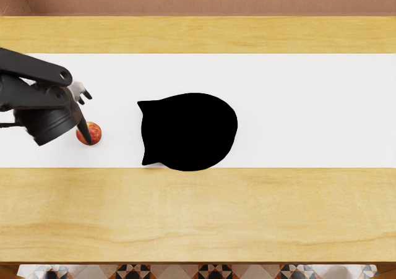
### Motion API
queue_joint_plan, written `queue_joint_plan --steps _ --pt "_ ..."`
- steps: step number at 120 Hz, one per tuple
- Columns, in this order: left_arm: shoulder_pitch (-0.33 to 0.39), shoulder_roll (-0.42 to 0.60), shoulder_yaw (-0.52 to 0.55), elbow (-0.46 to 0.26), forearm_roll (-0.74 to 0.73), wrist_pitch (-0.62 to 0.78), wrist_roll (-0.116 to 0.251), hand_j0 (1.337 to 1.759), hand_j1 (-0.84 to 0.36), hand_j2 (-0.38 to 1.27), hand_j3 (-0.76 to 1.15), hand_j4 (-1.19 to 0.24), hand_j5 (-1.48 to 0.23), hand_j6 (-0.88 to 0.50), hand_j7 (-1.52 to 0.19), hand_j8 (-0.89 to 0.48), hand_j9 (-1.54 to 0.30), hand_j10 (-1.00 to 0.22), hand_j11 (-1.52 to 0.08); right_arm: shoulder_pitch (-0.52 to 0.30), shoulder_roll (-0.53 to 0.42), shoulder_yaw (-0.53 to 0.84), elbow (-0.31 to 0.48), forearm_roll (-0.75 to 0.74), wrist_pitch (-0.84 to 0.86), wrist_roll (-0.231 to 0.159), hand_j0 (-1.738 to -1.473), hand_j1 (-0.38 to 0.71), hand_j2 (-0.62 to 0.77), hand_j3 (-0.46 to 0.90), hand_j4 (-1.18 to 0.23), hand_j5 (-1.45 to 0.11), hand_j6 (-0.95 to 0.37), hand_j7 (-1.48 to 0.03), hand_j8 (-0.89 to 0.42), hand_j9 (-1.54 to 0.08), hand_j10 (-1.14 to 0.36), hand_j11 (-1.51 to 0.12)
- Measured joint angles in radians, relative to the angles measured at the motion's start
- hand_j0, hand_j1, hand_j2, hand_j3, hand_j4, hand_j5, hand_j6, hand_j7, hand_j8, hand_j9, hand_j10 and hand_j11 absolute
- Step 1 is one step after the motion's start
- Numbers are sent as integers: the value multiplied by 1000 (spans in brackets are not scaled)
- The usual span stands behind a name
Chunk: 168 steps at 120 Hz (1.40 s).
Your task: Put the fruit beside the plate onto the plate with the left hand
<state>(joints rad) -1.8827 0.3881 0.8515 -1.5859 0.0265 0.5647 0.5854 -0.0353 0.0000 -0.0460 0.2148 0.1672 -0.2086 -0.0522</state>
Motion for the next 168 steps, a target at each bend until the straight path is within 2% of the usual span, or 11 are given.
queue_joint_plan --steps 21,51,62,90,127,168 --pt "-32 -122 75 -19 -95 38 1 1658 56 50 0 -246 -319 -246 -319 -246 -319 -246 -319 5 0 0 0 0 0 0 -1658 -305 -7 0 -37 -47 -37 -47 -37 -47 -37 -47" --pt "-29 -145 128 21 -132 45 0 1658 56 50 0 -245 -318 -246 -318 -246 -318 -245 -318 6 0 0 -1 0 0 0 -1658 -305 -7 0 -37 -47 -37 -47 -37 -47 -37 -47" --pt "-24 -185 132 47 -134 46 0 1658 56 50 0 -245 -318 -246 -318 -246 -318 -245 -318 6 0 0 -2 0 0 0 -1658 -305 -7 0 -37 -47 -37 -47 -37 -47 -37 -47" --pt "52 -189 133 121 -136 46 18 1658 55 50 0 -246 -319 -246 -319 -246 -319 -246 -319 6 0 0 -4 0 0 0 -1658 -305 -7 0 -37 -47 -37 -47 -37 -47 -37 -47" --pt "57 -214 129 166 -136 46 25 1658 2 59 0 -290 -377 -291 -377 -291 -377 -290 -377 6 0 0 -5 0 0 0 -1658 -305 -7 0 -37 -47 -37 -47 -37 -47 -37 -47" --pt "102 -250 126 204 -138 46 25 1658 -84 73 0 -362 -470 -362 -470 -362 -470 -362 -470 6 0 0 -5 0 0 0 -1658 -305 -7 0 -37 -47 -37 -47 -37 -47 -37 -47"
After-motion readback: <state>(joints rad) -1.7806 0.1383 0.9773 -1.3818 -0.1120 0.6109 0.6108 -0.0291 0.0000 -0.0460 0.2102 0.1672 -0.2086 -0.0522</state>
